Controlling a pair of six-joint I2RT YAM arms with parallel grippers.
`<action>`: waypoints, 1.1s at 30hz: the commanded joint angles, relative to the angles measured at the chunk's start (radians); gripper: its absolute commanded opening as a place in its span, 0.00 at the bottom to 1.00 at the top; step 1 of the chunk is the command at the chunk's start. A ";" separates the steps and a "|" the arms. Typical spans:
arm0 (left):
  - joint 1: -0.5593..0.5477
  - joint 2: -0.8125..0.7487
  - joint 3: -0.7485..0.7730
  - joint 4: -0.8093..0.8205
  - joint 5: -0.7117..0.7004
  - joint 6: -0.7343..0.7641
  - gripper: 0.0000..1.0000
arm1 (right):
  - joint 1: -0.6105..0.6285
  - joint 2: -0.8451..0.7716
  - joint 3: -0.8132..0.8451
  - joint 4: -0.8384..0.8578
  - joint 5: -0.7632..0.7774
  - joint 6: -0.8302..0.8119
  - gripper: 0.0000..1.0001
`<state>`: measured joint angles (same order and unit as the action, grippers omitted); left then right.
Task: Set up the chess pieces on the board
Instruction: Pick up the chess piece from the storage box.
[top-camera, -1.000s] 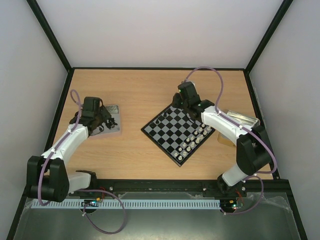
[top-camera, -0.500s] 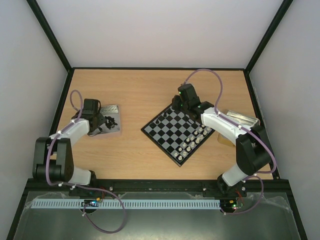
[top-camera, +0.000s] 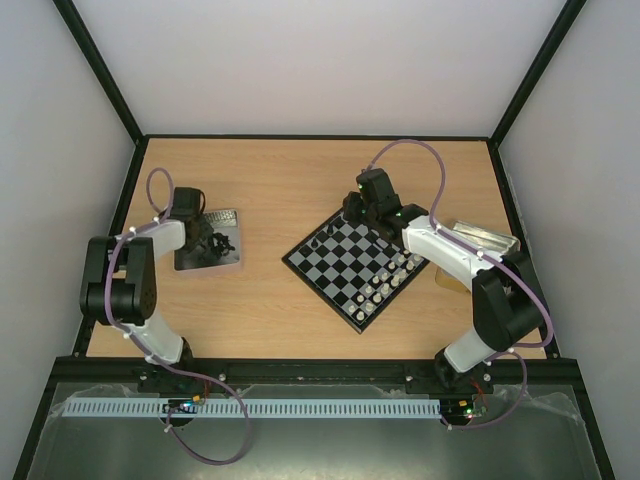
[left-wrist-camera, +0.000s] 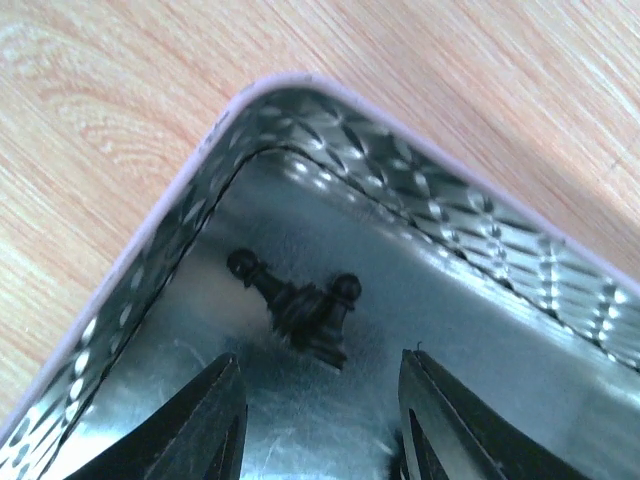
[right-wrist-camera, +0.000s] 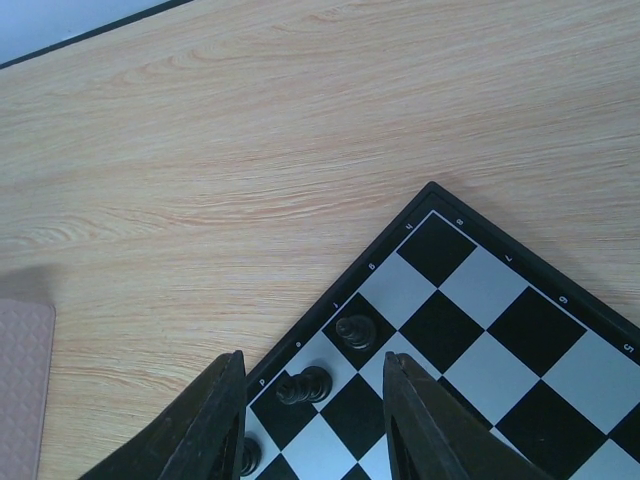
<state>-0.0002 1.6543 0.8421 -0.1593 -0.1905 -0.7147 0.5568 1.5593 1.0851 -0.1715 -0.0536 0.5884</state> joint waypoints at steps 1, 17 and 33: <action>0.009 0.043 0.046 0.018 -0.055 -0.010 0.44 | 0.005 -0.021 -0.009 0.023 0.000 0.009 0.37; 0.009 0.087 0.049 0.022 -0.088 -0.018 0.15 | 0.005 -0.019 -0.013 0.026 -0.015 0.015 0.36; -0.008 -0.200 -0.079 -0.015 0.227 0.006 0.14 | 0.005 -0.048 -0.021 0.066 -0.140 0.011 0.37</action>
<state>-0.0002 1.5440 0.8101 -0.1596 -0.1066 -0.7284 0.5568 1.5482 1.0832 -0.1585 -0.1051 0.5964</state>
